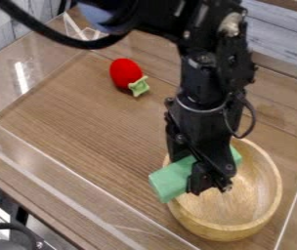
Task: Put the green block in the brown bowl
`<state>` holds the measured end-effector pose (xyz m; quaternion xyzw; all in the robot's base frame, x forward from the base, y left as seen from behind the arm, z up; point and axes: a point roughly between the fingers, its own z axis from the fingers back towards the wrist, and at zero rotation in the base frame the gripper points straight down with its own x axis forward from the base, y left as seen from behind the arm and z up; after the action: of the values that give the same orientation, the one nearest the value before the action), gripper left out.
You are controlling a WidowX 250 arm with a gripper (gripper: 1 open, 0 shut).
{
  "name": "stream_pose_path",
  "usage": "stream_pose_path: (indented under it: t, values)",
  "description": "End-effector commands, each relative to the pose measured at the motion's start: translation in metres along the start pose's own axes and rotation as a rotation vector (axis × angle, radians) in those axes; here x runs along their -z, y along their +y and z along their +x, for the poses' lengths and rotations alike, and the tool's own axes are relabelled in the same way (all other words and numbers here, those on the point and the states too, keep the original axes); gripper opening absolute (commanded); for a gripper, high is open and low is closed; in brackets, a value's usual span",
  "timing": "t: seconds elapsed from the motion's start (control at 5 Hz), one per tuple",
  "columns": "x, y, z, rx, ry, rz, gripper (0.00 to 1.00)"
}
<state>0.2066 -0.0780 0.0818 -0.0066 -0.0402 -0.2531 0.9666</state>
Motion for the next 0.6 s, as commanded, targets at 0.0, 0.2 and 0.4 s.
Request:
stream_pose_path:
  t: [0.0,0.2,0.4]
  values:
    - [-0.0159,-0.0036,0.0079,-0.063,-0.048,0.013,0.00]
    - [-0.0230,-0.0107,0.0113,-0.099,-0.046,0.009,0.00]
    - [-0.0228,-0.0111,0.0068,-0.126,-0.056,0.003,0.00]
